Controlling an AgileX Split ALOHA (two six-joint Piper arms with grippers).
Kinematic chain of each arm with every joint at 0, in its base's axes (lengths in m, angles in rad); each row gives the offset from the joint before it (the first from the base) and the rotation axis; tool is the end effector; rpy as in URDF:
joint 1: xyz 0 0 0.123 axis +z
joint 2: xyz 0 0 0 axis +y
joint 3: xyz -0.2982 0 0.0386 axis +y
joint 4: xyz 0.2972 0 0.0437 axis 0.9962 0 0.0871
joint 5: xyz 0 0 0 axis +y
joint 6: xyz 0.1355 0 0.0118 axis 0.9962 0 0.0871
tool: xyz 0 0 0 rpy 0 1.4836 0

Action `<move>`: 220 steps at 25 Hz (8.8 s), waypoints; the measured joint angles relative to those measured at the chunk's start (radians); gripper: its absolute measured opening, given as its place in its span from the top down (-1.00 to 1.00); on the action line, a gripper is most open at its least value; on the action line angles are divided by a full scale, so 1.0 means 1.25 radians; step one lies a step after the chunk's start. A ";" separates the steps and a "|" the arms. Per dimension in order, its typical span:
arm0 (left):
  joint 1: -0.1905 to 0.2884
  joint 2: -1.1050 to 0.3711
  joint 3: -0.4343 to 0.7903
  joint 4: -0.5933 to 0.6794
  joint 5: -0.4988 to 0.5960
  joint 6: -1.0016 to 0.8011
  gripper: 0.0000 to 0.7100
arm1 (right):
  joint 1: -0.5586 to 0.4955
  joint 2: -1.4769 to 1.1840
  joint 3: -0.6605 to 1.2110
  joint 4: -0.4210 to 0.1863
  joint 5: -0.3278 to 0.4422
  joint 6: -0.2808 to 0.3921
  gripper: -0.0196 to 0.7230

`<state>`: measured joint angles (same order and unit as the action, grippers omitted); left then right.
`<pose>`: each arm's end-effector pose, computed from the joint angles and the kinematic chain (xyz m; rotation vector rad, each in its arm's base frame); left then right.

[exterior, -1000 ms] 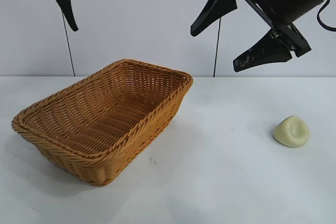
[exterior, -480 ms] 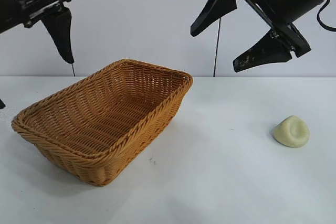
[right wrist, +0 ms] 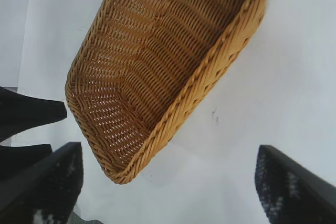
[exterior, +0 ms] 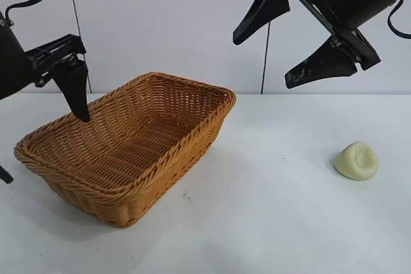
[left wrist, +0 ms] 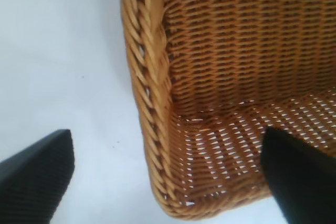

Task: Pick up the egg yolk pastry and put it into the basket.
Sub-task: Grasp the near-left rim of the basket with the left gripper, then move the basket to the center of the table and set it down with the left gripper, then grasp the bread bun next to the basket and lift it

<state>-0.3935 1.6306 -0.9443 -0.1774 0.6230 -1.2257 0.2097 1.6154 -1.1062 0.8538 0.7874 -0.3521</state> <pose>0.3281 -0.1514 0.1370 -1.3607 2.6193 -0.5070 0.3705 0.1531 0.2154 -0.0640 2.6044 0.9248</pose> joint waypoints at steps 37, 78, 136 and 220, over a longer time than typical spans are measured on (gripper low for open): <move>0.017 0.164 0.003 0.006 -0.078 0.000 0.75 | 0.000 0.000 0.000 0.000 0.000 0.001 -0.76; 0.155 0.367 -0.545 -0.114 0.446 0.871 0.78 | 0.000 0.000 0.000 0.000 0.021 0.001 -0.76; 0.205 0.285 -0.669 0.131 0.468 0.911 -0.73 | 0.000 0.000 0.000 0.000 0.020 0.006 -0.76; 0.274 -1.309 0.353 0.121 0.357 0.950 -0.73 | -0.148 0.109 -0.128 -0.569 0.116 0.312 -0.76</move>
<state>-0.0512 -0.0054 -0.5030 -0.0257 1.0687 -0.0380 0.0242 1.7515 -1.2659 0.1426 0.9326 0.0381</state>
